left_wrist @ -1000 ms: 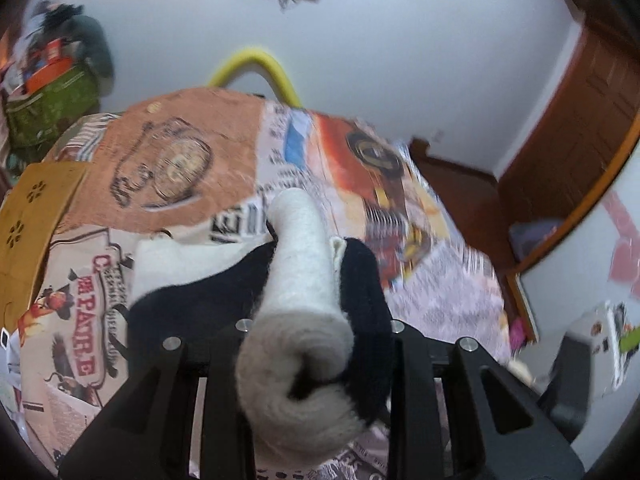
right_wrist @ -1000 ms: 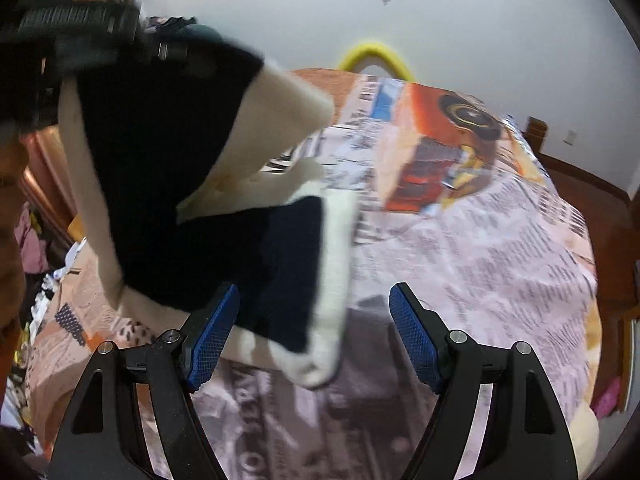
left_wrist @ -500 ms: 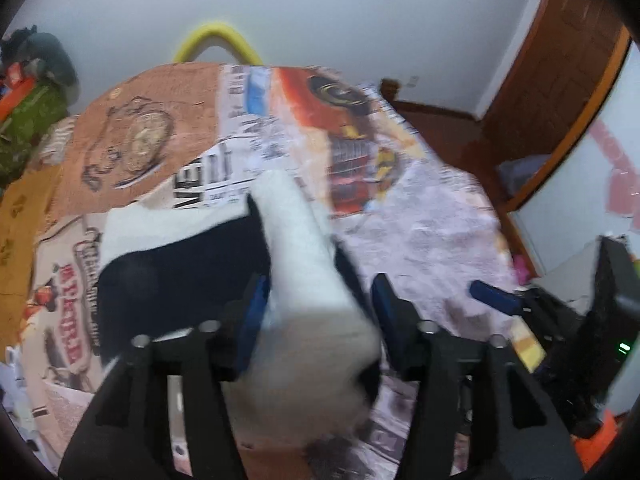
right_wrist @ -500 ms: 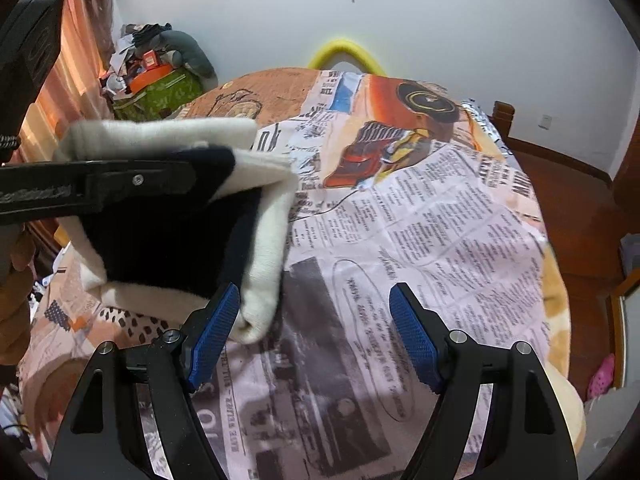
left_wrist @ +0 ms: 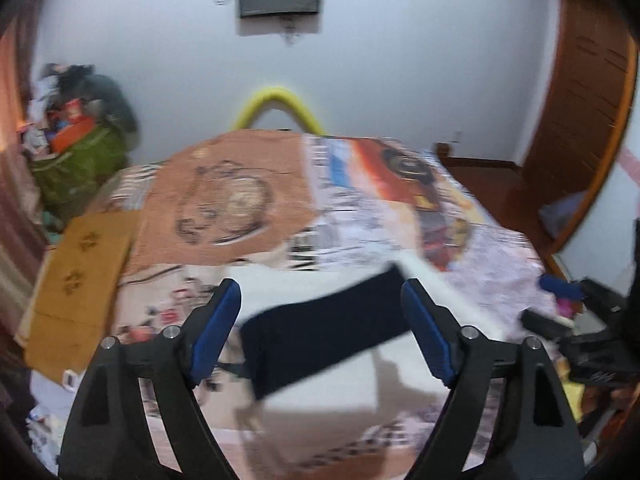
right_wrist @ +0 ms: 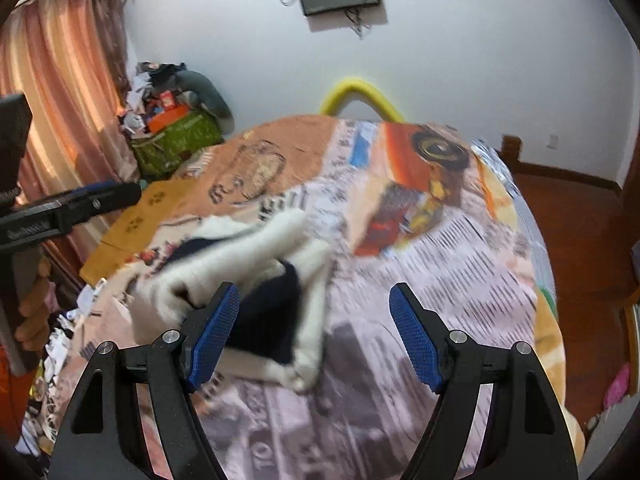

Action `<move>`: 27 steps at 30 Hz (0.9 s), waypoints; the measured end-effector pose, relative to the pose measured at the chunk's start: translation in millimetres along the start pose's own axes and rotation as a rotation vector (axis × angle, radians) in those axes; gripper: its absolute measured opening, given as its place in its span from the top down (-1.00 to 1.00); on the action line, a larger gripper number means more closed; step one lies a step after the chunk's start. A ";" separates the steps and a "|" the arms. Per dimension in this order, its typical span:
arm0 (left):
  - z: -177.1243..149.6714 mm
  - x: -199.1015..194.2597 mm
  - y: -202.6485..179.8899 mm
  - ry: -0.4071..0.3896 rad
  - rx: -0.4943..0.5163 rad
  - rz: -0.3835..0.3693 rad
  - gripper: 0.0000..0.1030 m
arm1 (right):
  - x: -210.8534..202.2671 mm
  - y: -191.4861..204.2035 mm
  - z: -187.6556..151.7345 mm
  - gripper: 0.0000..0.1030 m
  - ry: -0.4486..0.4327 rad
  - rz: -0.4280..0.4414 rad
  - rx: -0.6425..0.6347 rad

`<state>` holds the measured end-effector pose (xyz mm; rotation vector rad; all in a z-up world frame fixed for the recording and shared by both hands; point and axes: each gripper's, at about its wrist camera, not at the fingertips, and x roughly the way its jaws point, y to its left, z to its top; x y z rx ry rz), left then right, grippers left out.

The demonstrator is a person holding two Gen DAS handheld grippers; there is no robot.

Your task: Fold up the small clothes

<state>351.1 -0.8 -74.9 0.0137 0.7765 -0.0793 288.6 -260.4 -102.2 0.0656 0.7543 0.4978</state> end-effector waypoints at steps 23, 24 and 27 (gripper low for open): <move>-64.5 114.8 29.5 0.282 -0.009 -0.063 -0.60 | 108.4 45.1 -11.1 -0.04 0.259 0.060 -0.167; -66.4 117.1 24.7 0.286 -0.002 -0.074 -0.61 | 105.1 43.7 -16.9 -0.03 0.257 0.053 -0.186; -76.3 119.8 7.2 0.267 0.070 -0.031 -0.67 | 95.6 44.2 -25.8 -0.03 0.254 0.039 -0.217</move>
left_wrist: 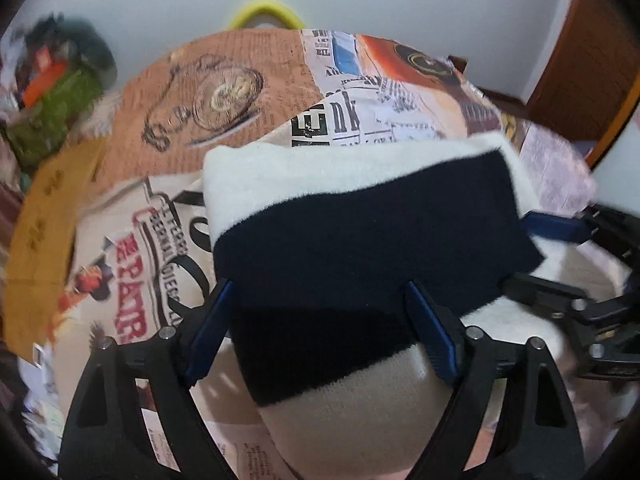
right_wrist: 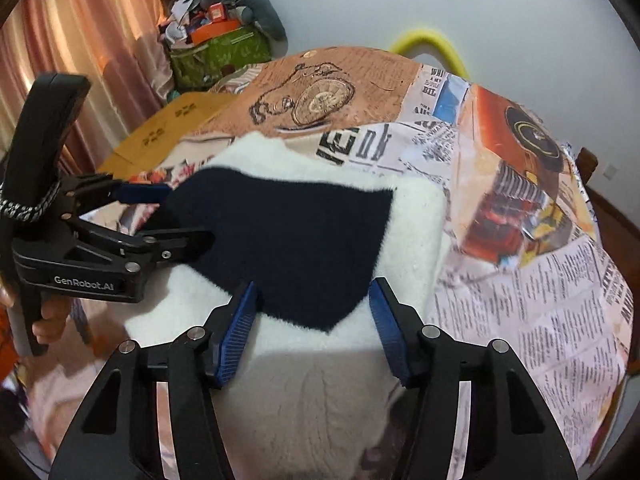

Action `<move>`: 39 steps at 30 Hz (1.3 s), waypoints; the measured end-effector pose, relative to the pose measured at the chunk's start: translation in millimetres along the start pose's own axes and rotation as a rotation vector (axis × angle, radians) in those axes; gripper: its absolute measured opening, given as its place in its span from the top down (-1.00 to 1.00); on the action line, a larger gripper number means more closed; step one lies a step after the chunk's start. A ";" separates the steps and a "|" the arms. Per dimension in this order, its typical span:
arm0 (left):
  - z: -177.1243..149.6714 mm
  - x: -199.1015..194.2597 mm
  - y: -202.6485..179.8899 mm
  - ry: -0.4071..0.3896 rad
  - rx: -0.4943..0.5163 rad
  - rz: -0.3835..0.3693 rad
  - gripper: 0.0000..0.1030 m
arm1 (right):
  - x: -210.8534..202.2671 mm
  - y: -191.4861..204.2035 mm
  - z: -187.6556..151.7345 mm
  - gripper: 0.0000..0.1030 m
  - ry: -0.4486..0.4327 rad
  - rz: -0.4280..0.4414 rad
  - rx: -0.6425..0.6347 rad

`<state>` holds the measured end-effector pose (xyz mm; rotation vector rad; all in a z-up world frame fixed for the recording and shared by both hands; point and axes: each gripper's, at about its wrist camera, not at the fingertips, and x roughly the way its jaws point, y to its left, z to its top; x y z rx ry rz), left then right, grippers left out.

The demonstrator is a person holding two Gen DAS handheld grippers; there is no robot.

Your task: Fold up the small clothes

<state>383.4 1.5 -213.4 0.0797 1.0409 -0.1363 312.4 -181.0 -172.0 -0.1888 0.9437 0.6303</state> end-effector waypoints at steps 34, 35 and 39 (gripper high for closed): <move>-52.7 -86.5 75.6 -0.088 -0.124 0.074 -0.74 | -70.4 -18.0 -47.8 -0.34 -0.069 -0.068 0.191; -49.0 -88.4 78.9 -0.094 -0.136 0.066 -0.74 | -74.3 -17.9 -41.7 -0.36 -0.088 -0.069 0.191; -28.4 -87.5 86.1 -0.116 -0.187 0.022 -0.82 | -79.8 -20.3 -21.5 -0.62 -0.151 -0.070 0.209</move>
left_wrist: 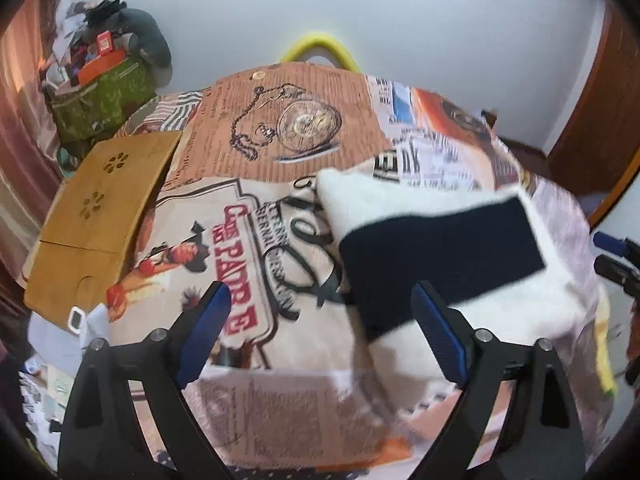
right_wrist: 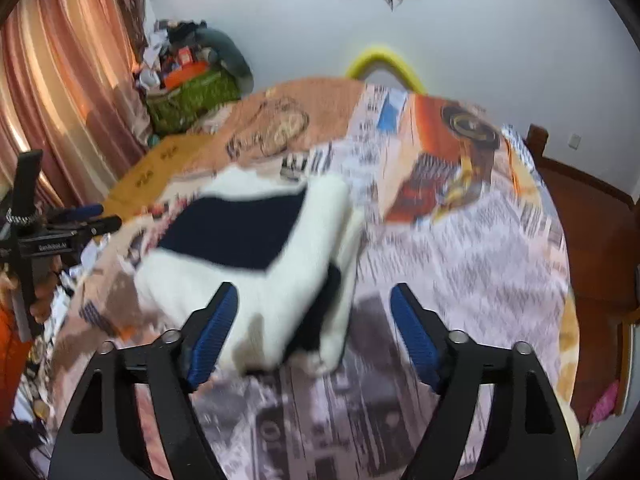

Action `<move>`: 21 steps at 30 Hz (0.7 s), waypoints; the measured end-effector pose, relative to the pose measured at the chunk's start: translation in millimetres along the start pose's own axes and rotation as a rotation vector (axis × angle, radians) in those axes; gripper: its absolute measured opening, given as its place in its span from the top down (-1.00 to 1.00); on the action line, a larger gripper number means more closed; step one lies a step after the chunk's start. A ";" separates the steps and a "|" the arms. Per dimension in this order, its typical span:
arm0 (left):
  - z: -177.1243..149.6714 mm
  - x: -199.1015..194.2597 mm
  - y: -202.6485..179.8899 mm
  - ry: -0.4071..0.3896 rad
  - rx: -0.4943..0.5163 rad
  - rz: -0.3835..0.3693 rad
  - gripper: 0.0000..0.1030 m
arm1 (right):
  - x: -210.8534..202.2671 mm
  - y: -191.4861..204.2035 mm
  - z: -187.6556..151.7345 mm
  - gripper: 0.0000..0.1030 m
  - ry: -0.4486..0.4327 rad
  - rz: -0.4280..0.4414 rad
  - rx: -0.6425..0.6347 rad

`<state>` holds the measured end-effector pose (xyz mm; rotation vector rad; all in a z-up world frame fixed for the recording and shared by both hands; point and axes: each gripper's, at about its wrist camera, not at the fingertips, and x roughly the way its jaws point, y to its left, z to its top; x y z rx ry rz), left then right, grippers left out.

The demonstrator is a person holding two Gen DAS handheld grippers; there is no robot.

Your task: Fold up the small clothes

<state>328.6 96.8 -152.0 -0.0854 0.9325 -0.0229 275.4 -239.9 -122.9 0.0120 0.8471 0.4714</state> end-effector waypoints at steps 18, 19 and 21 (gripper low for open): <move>0.3 128.2 -18.6 0.305 -0.209 -0.345 -0.93 | 114.4 -30.0 -9.9 -0.69 0.194 0.175 0.299; -0.2 133.0 -23.2 0.316 -0.211 -0.374 -0.93 | 115.9 -29.8 -9.5 -0.61 0.196 0.190 0.308; -0.4 137.9 -26.2 0.330 -0.221 -0.411 -0.89 | 115.8 -28.3 -9.2 -0.47 0.202 0.206 0.325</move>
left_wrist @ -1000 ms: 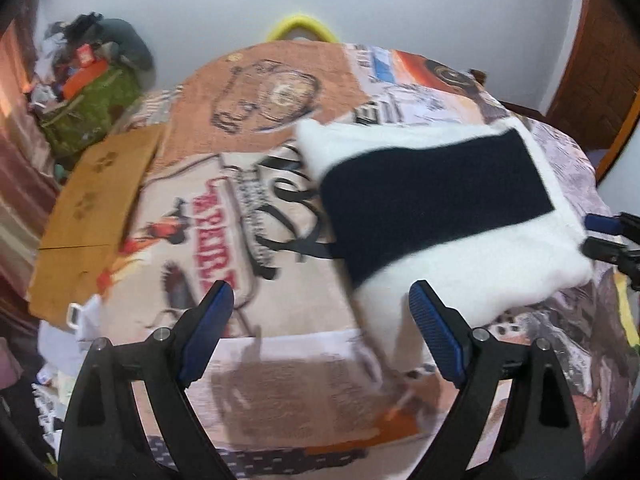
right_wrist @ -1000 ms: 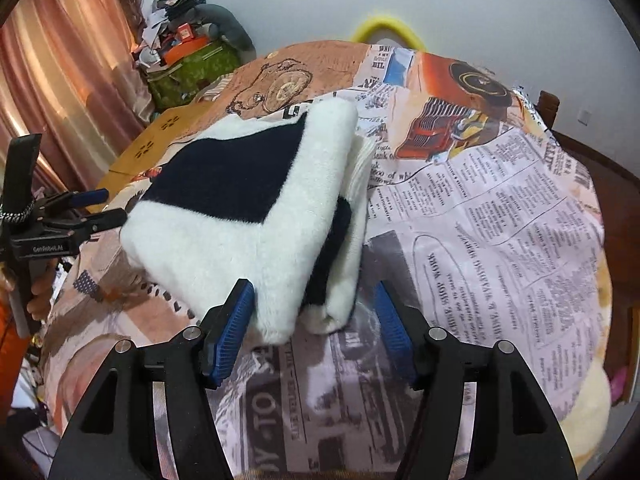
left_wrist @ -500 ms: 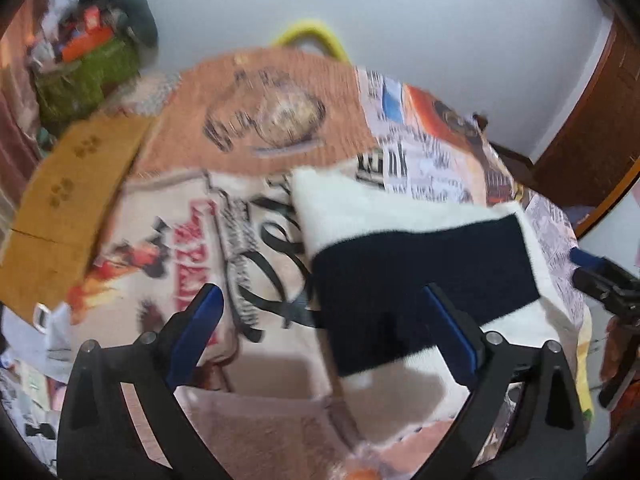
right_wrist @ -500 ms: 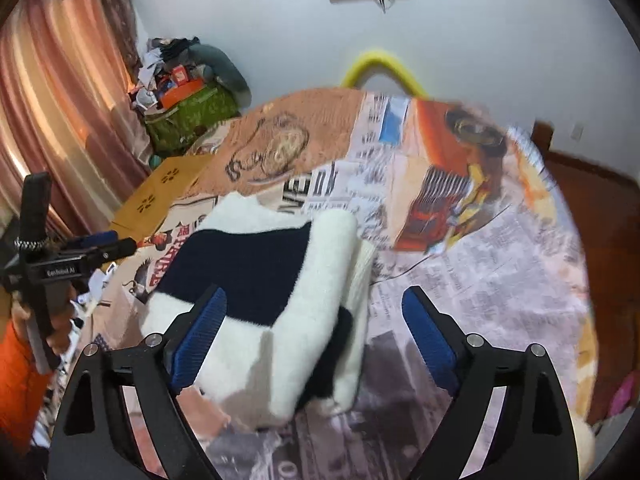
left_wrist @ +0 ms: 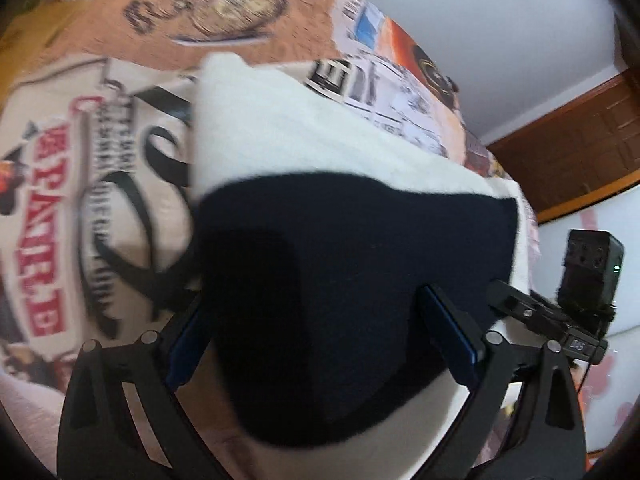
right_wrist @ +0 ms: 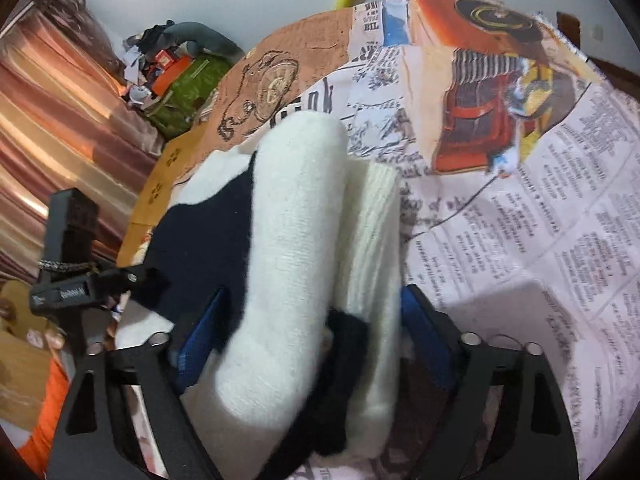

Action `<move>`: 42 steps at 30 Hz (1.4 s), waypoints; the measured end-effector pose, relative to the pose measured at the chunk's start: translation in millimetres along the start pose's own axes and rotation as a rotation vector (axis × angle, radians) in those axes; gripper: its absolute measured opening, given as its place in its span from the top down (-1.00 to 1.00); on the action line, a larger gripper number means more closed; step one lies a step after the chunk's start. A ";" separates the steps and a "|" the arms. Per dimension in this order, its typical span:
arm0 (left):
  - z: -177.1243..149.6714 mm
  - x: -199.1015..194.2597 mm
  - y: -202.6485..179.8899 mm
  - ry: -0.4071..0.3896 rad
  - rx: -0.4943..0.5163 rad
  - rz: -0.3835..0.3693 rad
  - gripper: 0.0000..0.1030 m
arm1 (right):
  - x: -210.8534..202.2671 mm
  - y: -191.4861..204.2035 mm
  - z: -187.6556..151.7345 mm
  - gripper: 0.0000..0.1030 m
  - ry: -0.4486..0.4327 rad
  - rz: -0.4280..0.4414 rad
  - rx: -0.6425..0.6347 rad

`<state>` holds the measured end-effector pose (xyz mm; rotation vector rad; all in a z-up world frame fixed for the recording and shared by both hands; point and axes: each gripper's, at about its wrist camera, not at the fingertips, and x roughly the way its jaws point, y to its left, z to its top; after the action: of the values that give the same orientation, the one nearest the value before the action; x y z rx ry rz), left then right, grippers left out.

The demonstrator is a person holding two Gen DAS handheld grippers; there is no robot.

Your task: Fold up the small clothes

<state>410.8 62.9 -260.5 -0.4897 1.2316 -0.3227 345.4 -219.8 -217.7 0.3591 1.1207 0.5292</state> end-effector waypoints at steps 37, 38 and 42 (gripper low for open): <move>-18.1 -145.6 63.4 -0.233 0.116 0.165 0.03 | 49.2 148.5 5.5 0.33 -0.031 0.074 -0.199; -17.4 -136.6 71.1 -0.217 0.108 0.167 0.03 | 54.2 147.3 4.5 0.33 -0.021 0.063 -0.201; -19.2 -103.5 96.3 -0.161 0.066 0.197 -0.01 | 82.7 137.5 -0.5 0.31 0.015 -0.006 -0.256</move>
<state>358.2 192.2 -231.0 -0.3274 1.0991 -0.1532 342.3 -59.7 -207.9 0.1294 1.0535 0.6625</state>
